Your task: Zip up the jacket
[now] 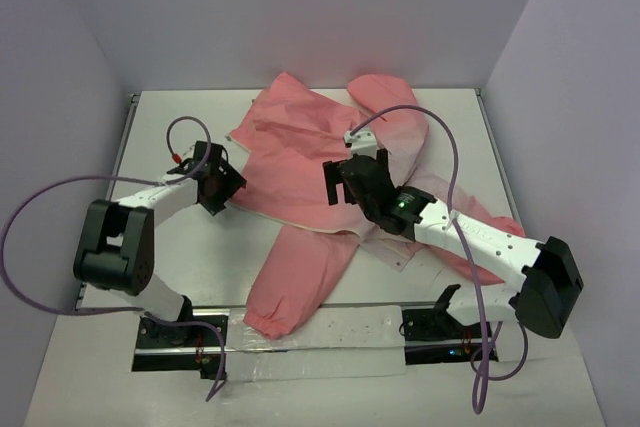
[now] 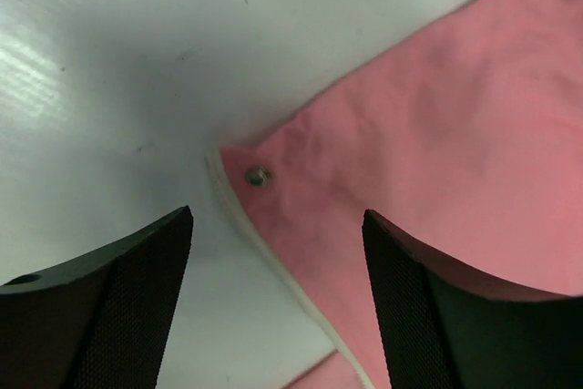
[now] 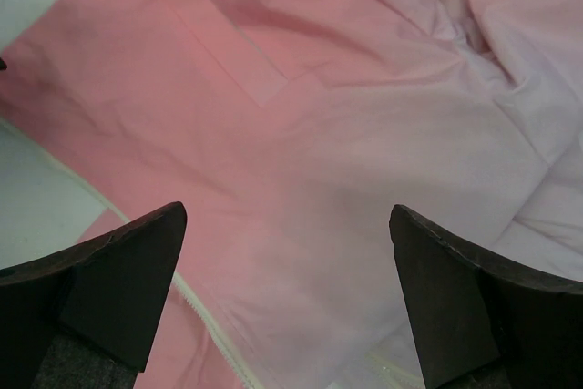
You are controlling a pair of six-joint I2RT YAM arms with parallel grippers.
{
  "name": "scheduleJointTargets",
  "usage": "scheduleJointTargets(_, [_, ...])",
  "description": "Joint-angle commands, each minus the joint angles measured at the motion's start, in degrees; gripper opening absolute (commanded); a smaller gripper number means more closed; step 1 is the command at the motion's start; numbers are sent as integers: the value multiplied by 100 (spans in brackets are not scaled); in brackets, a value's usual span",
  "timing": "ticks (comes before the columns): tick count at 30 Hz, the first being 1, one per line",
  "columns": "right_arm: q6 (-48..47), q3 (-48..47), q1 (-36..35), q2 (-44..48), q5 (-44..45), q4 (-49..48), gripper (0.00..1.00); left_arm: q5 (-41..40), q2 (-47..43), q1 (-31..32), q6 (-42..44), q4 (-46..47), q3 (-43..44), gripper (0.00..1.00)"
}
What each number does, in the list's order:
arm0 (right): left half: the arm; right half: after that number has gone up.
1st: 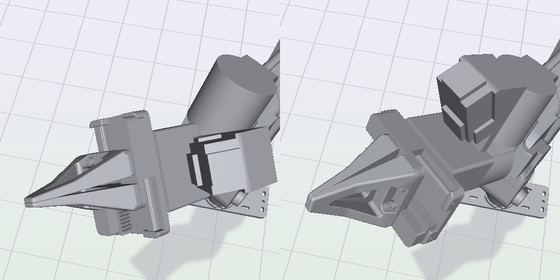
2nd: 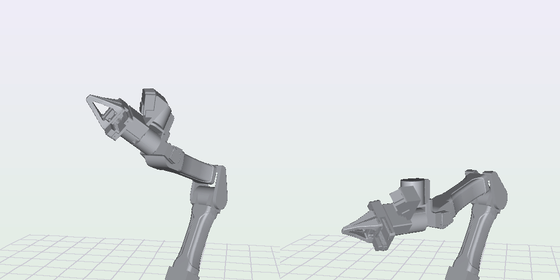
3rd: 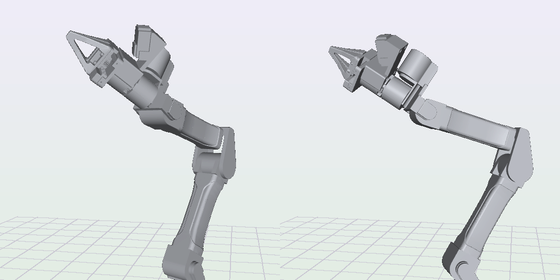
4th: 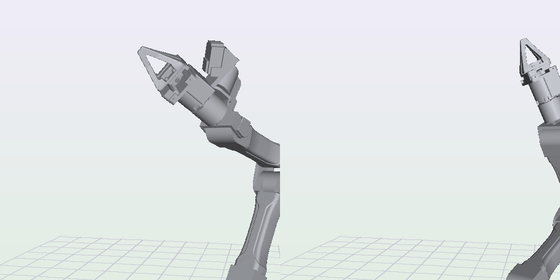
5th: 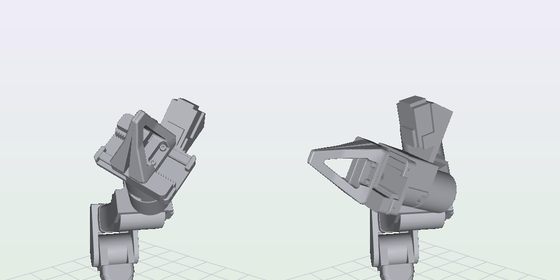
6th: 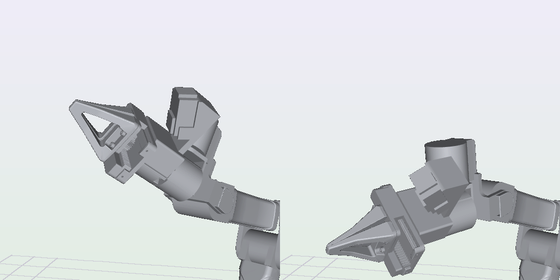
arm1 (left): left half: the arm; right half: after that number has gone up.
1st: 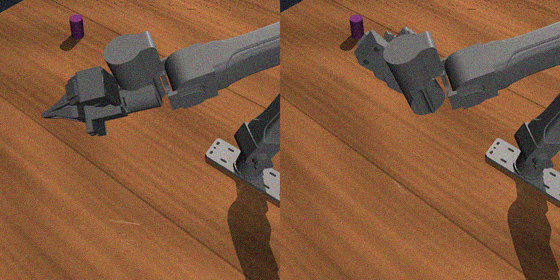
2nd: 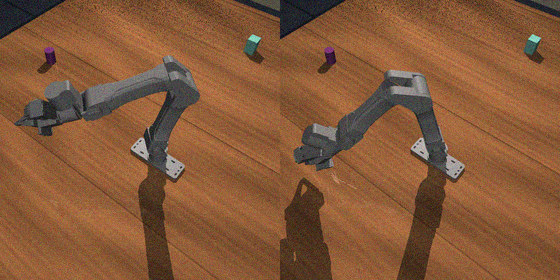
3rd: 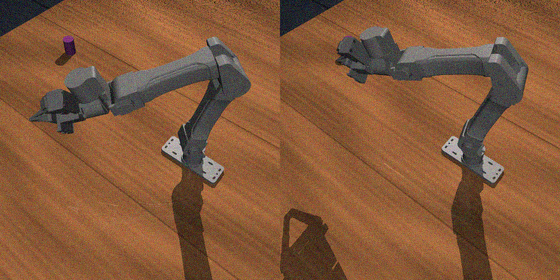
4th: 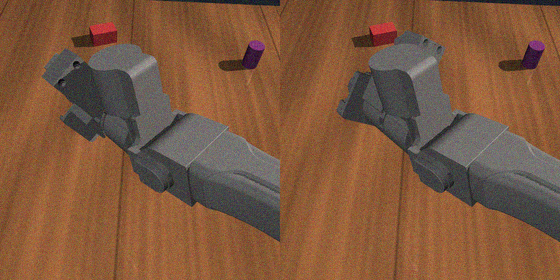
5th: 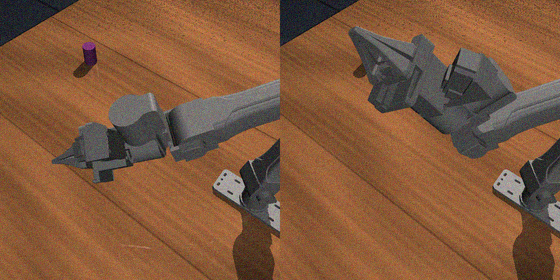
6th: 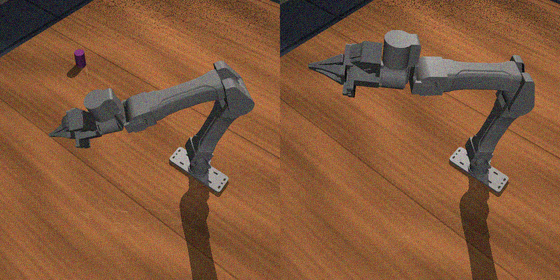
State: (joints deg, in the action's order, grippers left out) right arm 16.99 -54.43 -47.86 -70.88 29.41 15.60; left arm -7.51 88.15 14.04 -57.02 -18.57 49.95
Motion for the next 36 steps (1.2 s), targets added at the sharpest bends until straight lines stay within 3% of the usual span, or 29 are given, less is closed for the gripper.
scheduleJointTargets(1, [-69,-111,-27,156,155,-26,100,70,877,11,-80,633,219,76])
scheduleJointTargets(2, [-73,-101,-30,195,182,-19,100,85,1085,12,-61,707,315,70])
scheduleJointTargets(5, [-62,-68,-16,324,242,52,100,193,1282,62,119,775,602,14])
scheduleJointTargets(6, [-53,-47,-13,363,273,77,100,252,1264,121,227,801,705,1])
scheduleJointTargets(11, [31,-105,86,508,379,165,100,28,719,928,1205,815,1773,0])
scheduleJointTargets(14, [130,-277,208,700,627,236,100,324,832,1353,1546,829,2606,0])
scheduleJointTargets(19, [656,-172,428,1565,1450,352,100,1398,1840,1953,1788,886,4701,0])
scheduleJointTargets(25, [1175,489,530,2956,2279,268,100,2890,3411,2304,962,1233,7295,0])
scheduleJointTargets(26, [1223,608,537,3105,2317,257,99,3098,3650,2335,872,1207,7603,3])
scheduleJointTargets(29, [1166,823,542,3413,2075,63,99,3460,4567,2340,824,112,9104,62])
scheduleJointTargets(31, [1049,885,549,3361,1752,-84,99,3329,4460,2298,1074,-292,9023,95])
scheduleJointTargets(32, [1014,872,550,3311,1647,-110,99,3236,4159,2260,1220,-310,8602,99])
scheduleJointTargets(36, [780,665,550,2572,815,-117,99,2048,2650,2047,1684,-174,6672,99])
